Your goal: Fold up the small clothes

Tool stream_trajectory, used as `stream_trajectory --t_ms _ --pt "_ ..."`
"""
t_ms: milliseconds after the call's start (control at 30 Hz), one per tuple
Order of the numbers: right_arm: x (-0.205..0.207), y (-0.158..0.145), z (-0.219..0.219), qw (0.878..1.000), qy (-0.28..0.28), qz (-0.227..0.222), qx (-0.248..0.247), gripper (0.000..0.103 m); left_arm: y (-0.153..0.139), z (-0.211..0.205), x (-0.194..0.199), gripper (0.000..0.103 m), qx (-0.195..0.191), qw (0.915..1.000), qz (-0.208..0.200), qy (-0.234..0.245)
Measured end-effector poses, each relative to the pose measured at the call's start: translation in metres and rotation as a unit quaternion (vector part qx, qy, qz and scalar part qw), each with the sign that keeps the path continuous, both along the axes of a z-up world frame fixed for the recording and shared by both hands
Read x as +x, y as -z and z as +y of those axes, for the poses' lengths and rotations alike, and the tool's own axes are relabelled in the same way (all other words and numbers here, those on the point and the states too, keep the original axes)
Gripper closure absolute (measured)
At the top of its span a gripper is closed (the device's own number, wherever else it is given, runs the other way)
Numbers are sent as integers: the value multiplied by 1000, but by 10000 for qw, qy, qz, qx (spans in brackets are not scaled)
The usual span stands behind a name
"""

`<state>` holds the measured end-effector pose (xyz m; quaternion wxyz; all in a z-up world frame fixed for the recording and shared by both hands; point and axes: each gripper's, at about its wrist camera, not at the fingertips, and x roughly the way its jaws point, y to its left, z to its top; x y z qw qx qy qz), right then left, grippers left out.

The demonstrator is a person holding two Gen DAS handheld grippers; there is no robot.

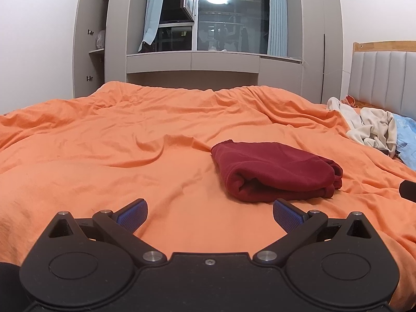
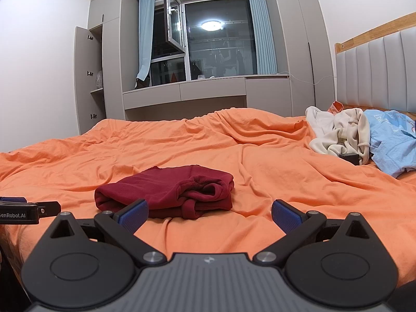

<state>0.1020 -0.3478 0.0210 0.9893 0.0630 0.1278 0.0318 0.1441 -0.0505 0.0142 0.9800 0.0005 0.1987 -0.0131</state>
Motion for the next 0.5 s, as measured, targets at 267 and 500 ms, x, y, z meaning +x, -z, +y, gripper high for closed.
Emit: stream_trajectory --t_ms 267,500 --pt "0 0 0 10000 -1 2 -2 0 0 0 0 1 13 10000 -4 -8" --pt "0 0 0 10000 2 7 -4 0 1 0 2 1 28 10000 12 28"
